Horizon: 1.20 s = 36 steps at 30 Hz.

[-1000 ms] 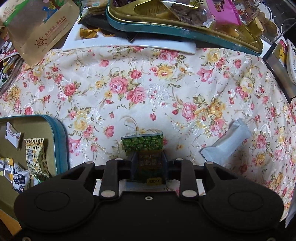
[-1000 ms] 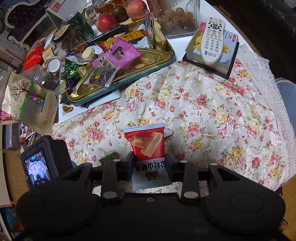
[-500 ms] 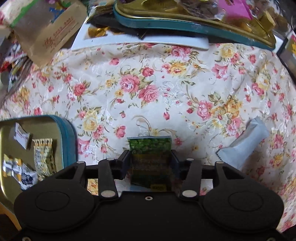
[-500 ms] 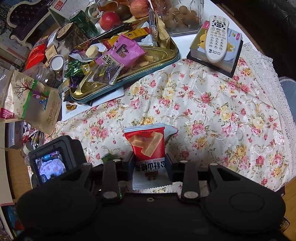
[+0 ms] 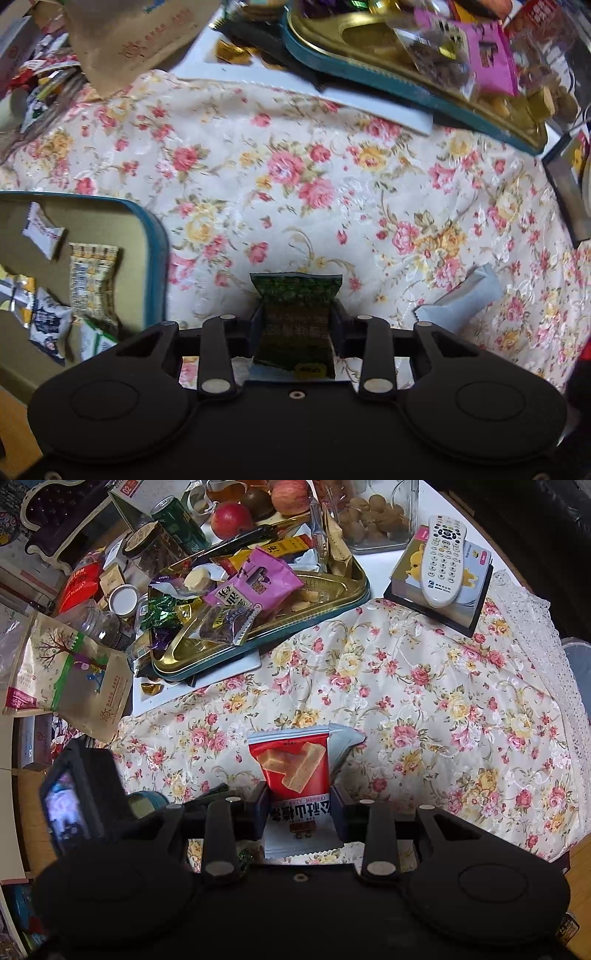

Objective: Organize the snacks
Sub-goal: 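Carry the red packet and green packet over the gold tray with both grippers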

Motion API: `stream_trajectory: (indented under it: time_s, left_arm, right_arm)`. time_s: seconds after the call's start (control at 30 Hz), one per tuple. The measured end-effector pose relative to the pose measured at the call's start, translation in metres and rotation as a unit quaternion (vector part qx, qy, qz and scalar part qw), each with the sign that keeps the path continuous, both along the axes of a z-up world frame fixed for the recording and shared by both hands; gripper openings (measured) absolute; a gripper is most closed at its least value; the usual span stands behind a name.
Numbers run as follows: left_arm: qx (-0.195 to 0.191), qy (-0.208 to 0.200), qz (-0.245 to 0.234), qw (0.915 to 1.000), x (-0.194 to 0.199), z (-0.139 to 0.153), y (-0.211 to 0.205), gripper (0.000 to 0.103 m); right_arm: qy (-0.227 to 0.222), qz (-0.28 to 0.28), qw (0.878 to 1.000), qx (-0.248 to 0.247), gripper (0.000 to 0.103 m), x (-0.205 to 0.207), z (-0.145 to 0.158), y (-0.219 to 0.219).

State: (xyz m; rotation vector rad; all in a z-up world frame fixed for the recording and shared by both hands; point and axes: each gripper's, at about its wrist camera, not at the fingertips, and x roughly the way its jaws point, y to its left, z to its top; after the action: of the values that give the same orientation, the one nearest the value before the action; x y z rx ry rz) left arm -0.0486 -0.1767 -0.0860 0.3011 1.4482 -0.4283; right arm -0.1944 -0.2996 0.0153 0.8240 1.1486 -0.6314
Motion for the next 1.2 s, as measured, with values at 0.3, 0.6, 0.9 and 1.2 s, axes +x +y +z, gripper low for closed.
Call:
stream_trajectory:
  time_s: [0.3,0.6,0.9,1.2]
  left_arm:
    - [0.002,-0.045,0.046,0.9979,0.024,0.045,0.050,0.044]
    - [0.013,-0.076,0.127,0.9889,0.064,0.064,0.116,0.044]
    - [0.032,-0.100,0.209,0.9721,0.098,0.080,0.180,0.045]
    - [0.047,-0.127,0.234,0.9627,0.114,0.089,0.220,0.047]
  right_arm:
    - [0.012,0.027,1.000,-0.003,0.036,0.027,-0.009,0.025]
    - [0.026,0.080,0.996,-0.015,0.036,0.065,-0.023,0.072]
    - [0.019,0.130,0.991,-0.011,0.036,0.099,-0.030,0.120]
    - [-0.001,0.178,0.984,-0.010,0.036,0.125,-0.031,0.163]
